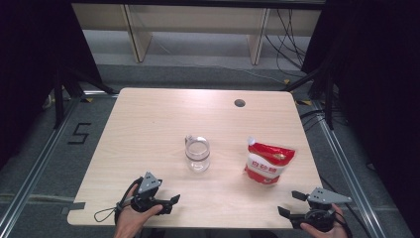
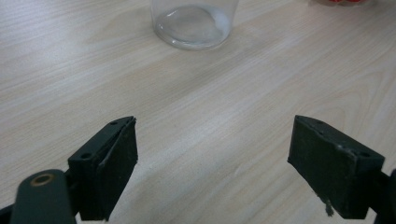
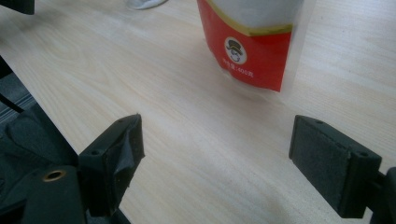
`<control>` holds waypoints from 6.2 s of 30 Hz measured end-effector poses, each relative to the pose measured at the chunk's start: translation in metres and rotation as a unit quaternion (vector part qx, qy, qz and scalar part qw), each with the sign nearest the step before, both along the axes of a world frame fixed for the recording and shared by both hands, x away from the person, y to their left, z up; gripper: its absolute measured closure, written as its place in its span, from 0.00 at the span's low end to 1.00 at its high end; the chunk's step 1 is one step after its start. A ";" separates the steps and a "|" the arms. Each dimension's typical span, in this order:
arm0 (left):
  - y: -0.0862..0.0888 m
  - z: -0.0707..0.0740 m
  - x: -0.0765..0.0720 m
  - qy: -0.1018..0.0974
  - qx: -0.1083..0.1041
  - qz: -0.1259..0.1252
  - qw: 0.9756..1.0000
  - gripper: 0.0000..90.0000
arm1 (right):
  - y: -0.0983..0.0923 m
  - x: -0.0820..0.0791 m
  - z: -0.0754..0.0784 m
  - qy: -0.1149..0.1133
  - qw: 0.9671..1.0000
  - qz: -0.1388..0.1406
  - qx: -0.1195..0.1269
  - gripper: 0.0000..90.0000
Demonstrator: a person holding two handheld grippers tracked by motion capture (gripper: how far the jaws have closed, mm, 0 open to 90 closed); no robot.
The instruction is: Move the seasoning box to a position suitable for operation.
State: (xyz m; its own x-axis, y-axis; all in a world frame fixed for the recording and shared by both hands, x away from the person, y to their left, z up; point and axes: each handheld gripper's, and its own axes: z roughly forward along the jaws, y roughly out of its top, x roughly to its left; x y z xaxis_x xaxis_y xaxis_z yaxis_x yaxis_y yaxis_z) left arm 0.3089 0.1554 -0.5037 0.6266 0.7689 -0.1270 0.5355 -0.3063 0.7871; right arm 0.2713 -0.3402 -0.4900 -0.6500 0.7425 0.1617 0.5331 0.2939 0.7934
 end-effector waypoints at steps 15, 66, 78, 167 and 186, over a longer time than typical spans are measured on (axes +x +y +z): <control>0.008 0.015 0.014 -0.008 -0.041 0.017 0.999 0.24 | 0.000 -0.001 0.000 0.011 1.000 -0.004 0.004 0.21; -0.025 0.082 0.130 -0.055 -0.052 -0.009 0.997 0.99 | -0.001 0.000 -0.001 0.000 1.000 -0.006 0.000 0.22; -0.044 0.085 0.163 -0.039 -0.014 -0.019 0.999 0.99 | -0.001 0.002 -0.001 -0.001 1.000 0.001 -0.002 0.22; 0.004 0.014 0.110 -0.078 0.011 -0.034 0.996 0.72 | 0.005 0.002 -0.002 0.015 1.000 0.008 -0.002 0.23; -0.011 0.018 0.098 -0.077 0.037 -0.034 0.996 0.87 | 0.005 0.003 -0.002 0.012 1.000 0.006 0.000 0.24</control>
